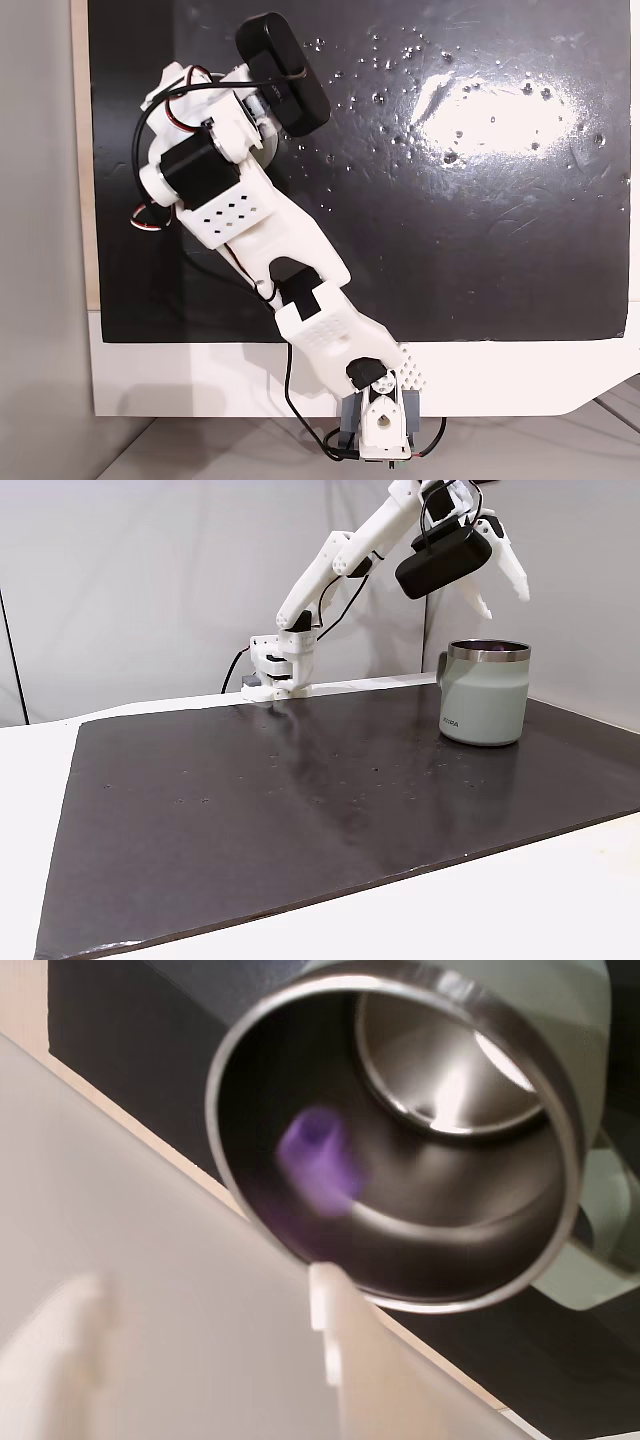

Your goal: Grasp a pengrip and put it in the cup.

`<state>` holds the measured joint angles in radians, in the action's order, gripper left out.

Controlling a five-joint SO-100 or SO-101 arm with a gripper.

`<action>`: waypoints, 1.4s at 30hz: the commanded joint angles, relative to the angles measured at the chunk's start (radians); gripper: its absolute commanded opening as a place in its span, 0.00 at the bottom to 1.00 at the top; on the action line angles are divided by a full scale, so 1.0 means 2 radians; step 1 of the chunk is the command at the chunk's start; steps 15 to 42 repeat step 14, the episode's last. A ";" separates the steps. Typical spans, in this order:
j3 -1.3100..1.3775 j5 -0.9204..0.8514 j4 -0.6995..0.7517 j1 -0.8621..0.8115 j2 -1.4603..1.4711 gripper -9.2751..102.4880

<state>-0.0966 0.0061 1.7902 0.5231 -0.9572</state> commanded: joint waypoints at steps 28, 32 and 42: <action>0.012 -0.013 0.002 -0.008 -0.006 0.32; 0.012 -0.013 0.002 -0.008 -0.006 0.32; 0.012 -0.013 0.002 -0.008 -0.006 0.32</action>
